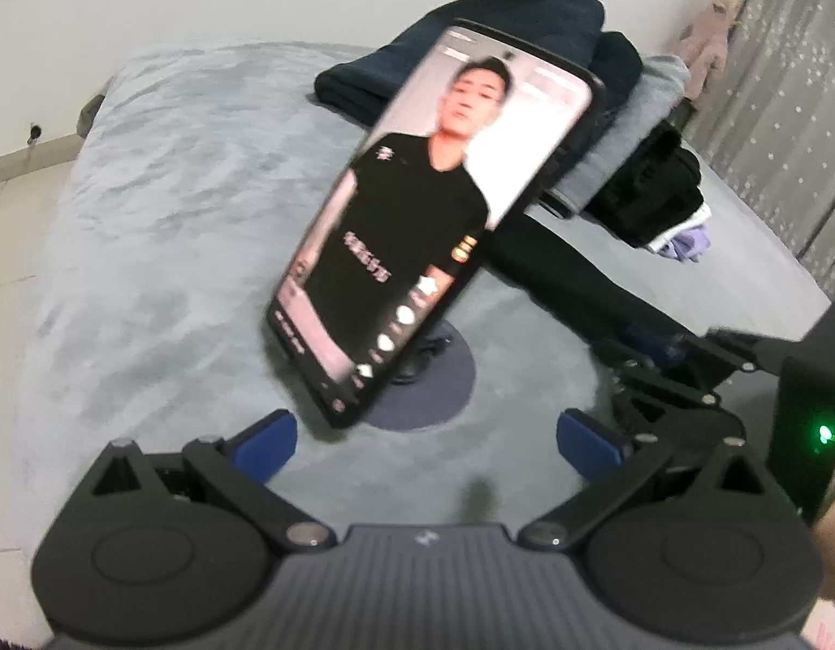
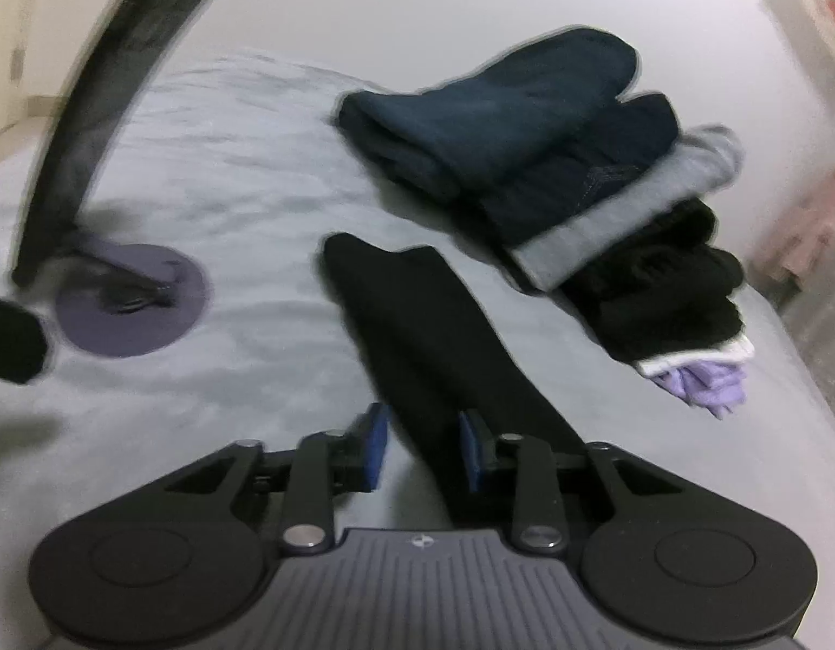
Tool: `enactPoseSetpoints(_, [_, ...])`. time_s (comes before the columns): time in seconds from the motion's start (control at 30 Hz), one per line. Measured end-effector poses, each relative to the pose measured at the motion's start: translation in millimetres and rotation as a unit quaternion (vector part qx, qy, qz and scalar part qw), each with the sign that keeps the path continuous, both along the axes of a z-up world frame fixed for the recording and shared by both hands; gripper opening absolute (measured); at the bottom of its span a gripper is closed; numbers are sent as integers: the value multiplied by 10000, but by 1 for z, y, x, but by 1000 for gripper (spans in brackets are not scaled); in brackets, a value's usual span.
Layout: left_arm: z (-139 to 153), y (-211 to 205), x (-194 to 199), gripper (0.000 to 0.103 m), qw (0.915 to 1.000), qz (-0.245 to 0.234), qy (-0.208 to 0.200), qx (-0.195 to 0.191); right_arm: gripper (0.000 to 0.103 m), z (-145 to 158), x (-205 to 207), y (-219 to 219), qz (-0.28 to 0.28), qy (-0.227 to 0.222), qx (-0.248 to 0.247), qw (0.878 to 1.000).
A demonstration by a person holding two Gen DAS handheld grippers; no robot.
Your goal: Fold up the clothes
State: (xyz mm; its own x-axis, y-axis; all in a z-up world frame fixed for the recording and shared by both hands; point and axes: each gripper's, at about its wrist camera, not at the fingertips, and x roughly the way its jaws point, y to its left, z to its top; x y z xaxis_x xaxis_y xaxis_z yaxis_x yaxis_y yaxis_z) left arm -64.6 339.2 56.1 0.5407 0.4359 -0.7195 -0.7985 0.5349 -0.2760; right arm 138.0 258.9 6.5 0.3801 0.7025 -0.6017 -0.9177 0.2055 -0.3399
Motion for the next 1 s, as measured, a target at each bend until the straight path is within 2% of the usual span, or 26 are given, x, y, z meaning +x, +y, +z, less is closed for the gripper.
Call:
enactPoseSetpoints(0.03, [1, 3, -2, 103, 10000, 24, -28, -26, 9, 8, 5, -3, -9, 594, 266, 9979])
enactPoseSetpoints(0.07, [1, 3, -4, 103, 10000, 34, -43, -37, 9, 15, 13, -8, 29, 1417, 600, 9881])
enactPoseSetpoints(0.13, [2, 7, -8, 103, 9999, 68, -92, -65, 9, 20, 20, -9, 52, 1973, 689, 9779])
enactPoseSetpoints(0.17, [2, 7, -9, 103, 9999, 71, -98, -68, 11, 21, 20, -7, 47, 1991, 651, 9778])
enactPoseSetpoints(0.23, [3, 11, -11, 103, 9997, 111, -135, -141, 27, 24, 20, -6, 60, 2044, 697, 9764])
enactPoseSetpoints(0.3, [3, 13, -13, 103, 9996, 147, -162, -185, 32, 29, 21, -5, -9, 2029, 917, 9749])
enactPoseSetpoints(0.4, [4, 16, -17, 103, 9993, 243, -197, -199, 33, 30, 12, 11, 75, 1396, 850, 9865])
enactPoseSetpoints(0.47, [5, 18, -19, 103, 9993, 283, -212, -157, 33, 21, 0, 28, 337, 844, 481, 9947])
enactPoseSetpoints(0.57, [6, 20, -19, 103, 9993, 278, -196, -155, 32, 2, -11, 50, 455, 132, 47, 9989])
enactPoseSetpoints(0.6, [6, 21, -19, 103, 9993, 288, -191, -159, 21, 2, -7, 53, 364, 299, 141, 9988])
enactPoseSetpoints(0.63, [6, 21, -19, 103, 9992, 299, -195, -165, 5, 4, -1, 54, 227, 649, 334, 9971])
enactPoseSetpoints(0.73, [7, 22, -19, 103, 9991, 302, -218, -183, 5, 12, 17, 53, -35, 1629, 976, 9818])
enactPoseSetpoints(0.77, [7, 21, -17, 103, 9992, 275, -206, -186, 5, 11, 22, 55, -82, 1881, 1000, 9770])
enactPoseSetpoints(0.87, [6, 19, -14, 103, 9994, 222, -186, -196, 17, 6, 21, 60, -157, 2115, 725, 9746])
enactPoseSetpoints(0.93, [7, 16, -10, 103, 9994, 153, -195, -223, 42, 11, 17, 52, -235, 2083, 888, 9737])
enactPoseSetpoints(1.0, [8, 13, -9, 103, 9996, 118, -210, -167, 49, 20, 14, 37, -352, 2042, 1186, 9711])
